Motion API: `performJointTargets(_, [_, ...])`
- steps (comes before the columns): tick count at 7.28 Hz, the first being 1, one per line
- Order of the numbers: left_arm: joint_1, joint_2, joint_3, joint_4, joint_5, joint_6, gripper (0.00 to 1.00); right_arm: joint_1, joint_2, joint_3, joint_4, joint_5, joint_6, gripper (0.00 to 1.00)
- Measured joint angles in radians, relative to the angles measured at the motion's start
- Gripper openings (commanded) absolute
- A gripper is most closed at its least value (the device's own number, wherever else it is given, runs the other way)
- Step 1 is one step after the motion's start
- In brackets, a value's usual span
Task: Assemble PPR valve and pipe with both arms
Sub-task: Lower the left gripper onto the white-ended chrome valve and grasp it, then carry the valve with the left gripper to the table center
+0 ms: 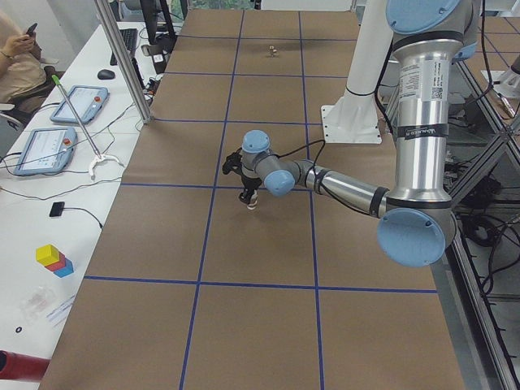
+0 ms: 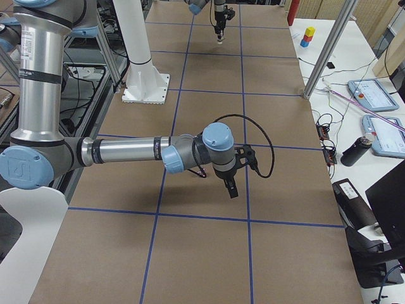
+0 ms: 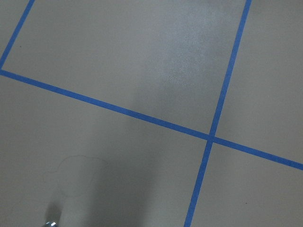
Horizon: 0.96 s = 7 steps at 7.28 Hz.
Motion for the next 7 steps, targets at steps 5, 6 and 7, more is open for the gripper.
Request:
performJointTargets(5, [0.170,-0.265,-0.038,0.124,0.045,-0.548,0.00,0.000,0.000,0.000,-0.001,0.000,0.000,1.00])
performJointTargets(6, [0.223,-0.371,-0.036,0.239,0.092,-0.601,0.00,0.000,0.000,0.000,-0.001,0.000,0.000,1.00])
performJointTargets(7, [0.278,-0.472,-0.026,0.343,0.131,-0.653,0.00,0.000,0.000,0.000,-0.001,0.000,0.000,1.00])
